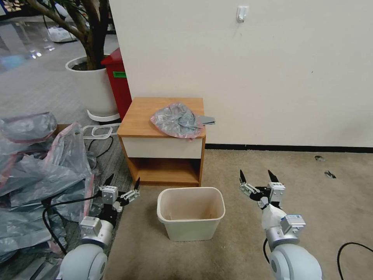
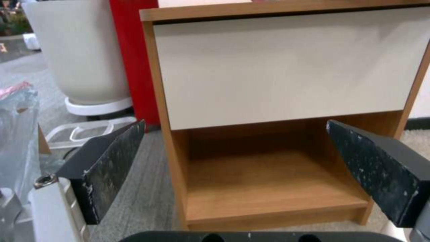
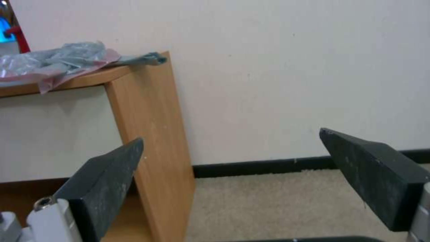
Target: Pick up the garbage bag from the table and place it over the trash can.
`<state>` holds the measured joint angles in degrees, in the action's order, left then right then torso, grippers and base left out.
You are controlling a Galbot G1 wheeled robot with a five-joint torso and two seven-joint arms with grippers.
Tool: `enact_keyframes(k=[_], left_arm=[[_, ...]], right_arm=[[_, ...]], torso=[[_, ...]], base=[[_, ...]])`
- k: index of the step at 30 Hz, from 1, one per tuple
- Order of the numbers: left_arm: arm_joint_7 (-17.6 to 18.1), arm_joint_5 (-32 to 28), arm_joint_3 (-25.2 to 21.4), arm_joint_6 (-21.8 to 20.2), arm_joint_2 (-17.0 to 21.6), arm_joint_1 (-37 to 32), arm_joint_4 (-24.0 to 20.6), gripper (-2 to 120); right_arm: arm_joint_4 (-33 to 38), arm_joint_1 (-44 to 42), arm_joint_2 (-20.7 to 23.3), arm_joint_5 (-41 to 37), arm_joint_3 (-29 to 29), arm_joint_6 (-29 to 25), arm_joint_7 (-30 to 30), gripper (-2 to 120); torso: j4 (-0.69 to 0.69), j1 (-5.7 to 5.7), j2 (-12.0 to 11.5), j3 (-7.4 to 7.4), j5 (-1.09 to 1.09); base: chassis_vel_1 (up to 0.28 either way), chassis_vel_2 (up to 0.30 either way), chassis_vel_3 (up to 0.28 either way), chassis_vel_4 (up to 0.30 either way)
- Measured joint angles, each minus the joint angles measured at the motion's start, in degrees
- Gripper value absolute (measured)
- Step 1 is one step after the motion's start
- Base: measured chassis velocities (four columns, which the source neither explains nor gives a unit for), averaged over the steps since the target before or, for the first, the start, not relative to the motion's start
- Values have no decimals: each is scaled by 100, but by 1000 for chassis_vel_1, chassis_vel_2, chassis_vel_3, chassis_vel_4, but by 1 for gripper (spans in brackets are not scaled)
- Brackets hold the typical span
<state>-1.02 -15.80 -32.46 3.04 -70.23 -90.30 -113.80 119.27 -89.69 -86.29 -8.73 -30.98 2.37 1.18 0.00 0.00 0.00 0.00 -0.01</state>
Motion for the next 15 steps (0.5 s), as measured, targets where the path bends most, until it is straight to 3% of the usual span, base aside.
enact_keyframes(k=[2,4,5,8,9,13,15], left_arm=[[-19,-33,-13,49,-12,29,14,100],[-50,-93,-19,110,-9,45,14,100],[-50,-93,-19,110,-9,45,14,100],[-116,-168,-34,204,6,62,-22,100],[-116,-168,-34,204,6,62,-22,100],[-131,-187,-34,221,36,-12,-108,100],[-131,-188,-33,222,48,-46,-135,100]], right_arm=[[-73,118,75,-413,61,53,-24,100],[-189,402,244,-1380,216,183,-151,100],[-189,402,244,-1380,216,183,-151,100],[-490,962,475,-2654,416,273,-230,100],[-490,962,475,-2654,416,273,-230,100],[-996,1803,595,-4033,676,339,-307,100],[-1170,2028,584,-4245,744,350,-328,100]], torso=[[0,0,0,0,0],[-1,0,0,0,2],[-1,0,0,0,2],[0,0,0,0,2],[0,0,0,0,2],[0,0,0,0,1],[0,0,0,1,0]], base=[[0,0,0,0],[0,0,0,0],[0,0,0,0],[0,0,0,0],[0,0,0,0],[0,0,0,0],[0,0,0,0]])
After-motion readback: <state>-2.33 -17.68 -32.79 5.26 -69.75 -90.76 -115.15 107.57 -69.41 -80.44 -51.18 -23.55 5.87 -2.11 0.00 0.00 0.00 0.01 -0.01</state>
